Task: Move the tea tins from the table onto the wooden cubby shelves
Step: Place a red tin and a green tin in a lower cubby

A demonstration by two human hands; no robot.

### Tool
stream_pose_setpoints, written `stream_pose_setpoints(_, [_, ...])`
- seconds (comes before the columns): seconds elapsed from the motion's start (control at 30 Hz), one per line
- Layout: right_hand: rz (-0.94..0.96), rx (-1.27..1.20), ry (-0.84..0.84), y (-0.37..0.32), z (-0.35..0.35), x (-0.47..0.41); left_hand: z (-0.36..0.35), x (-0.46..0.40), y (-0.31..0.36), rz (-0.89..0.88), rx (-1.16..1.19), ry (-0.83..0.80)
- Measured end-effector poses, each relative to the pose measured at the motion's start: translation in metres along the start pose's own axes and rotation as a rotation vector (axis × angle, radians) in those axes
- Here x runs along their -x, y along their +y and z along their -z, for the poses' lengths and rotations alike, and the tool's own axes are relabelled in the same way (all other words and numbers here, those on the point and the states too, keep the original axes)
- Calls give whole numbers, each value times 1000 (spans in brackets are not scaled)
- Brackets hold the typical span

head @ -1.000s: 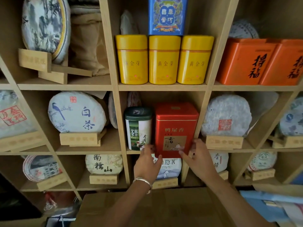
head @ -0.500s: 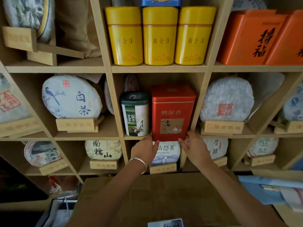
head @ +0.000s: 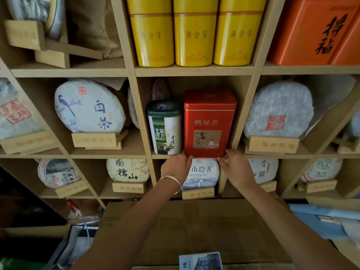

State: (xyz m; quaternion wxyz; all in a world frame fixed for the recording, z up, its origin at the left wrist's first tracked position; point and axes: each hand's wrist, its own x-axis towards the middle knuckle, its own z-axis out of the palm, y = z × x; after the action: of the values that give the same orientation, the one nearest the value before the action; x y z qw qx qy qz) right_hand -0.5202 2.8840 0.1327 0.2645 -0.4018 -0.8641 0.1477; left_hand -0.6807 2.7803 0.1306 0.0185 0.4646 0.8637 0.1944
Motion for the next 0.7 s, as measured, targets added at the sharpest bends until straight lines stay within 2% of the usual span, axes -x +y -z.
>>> stream_pose_setpoints(0.7, [-23,-36,25,4,-6,-7,-8,-12,-4,-31,33,9])
